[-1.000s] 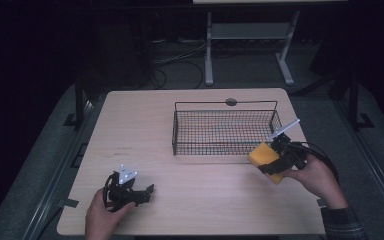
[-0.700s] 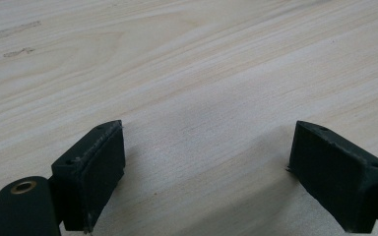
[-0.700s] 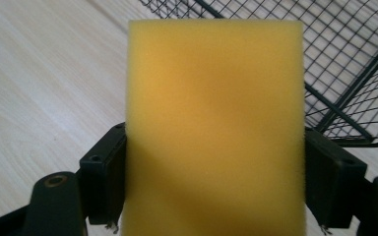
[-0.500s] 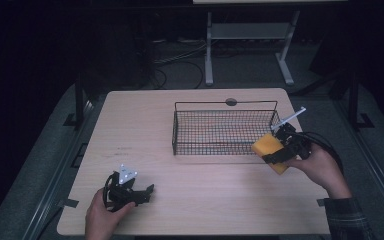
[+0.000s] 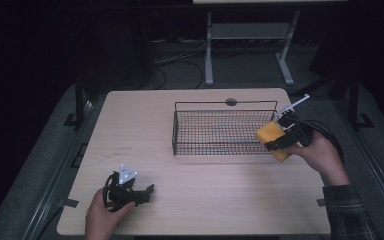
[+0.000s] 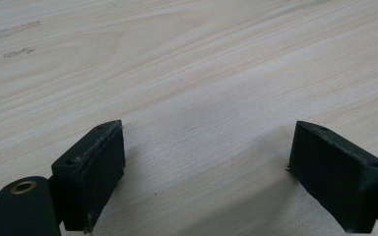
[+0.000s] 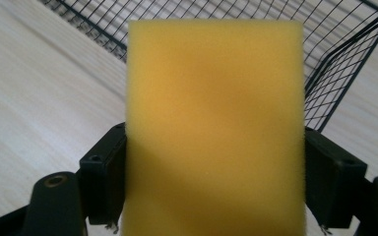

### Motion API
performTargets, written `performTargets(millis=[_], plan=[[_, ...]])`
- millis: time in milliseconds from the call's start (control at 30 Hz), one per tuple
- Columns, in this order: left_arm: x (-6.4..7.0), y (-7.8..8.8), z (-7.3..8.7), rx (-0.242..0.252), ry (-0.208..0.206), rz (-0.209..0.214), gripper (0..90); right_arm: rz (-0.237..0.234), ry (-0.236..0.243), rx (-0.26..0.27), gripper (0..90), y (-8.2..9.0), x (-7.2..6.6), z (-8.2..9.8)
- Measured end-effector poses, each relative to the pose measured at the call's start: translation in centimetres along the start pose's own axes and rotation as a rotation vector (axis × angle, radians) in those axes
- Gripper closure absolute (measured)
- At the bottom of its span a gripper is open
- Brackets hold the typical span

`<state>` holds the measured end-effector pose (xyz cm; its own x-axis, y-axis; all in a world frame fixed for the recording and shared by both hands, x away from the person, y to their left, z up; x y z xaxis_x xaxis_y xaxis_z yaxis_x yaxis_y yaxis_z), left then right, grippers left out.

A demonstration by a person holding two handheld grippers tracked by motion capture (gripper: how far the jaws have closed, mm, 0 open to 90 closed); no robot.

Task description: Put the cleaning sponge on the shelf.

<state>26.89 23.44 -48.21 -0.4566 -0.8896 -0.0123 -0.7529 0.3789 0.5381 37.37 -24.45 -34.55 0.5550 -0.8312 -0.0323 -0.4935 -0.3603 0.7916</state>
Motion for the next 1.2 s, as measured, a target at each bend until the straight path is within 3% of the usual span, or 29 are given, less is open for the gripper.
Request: performTargets(millis=[500, 1200], plan=[[0.0, 0.0, 0.0, 0.001, 0.001, 0.0, 12.8, 0.045, -0.016, 0.018, 23.3, -1.3, 2.0, -3.2], [0.0, 0.0, 0.0, 0.0, 0.001, 0.0, 12.8, 0.037, -0.046, -0.01, 23.2, -6.9, 3.7, -5.1]])
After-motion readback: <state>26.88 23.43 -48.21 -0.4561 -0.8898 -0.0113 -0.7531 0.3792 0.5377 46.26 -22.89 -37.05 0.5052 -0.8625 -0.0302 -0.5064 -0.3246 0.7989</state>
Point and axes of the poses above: each handheld gripper's, and its own axes: y roughly backward along the jaws, z roughly out of its underside, x roughly to its right, the point moved 1 cm from there along -y, roughly forward along the jaws, and after that the axes turned 11 degrees about x, right-handed, at the moved point
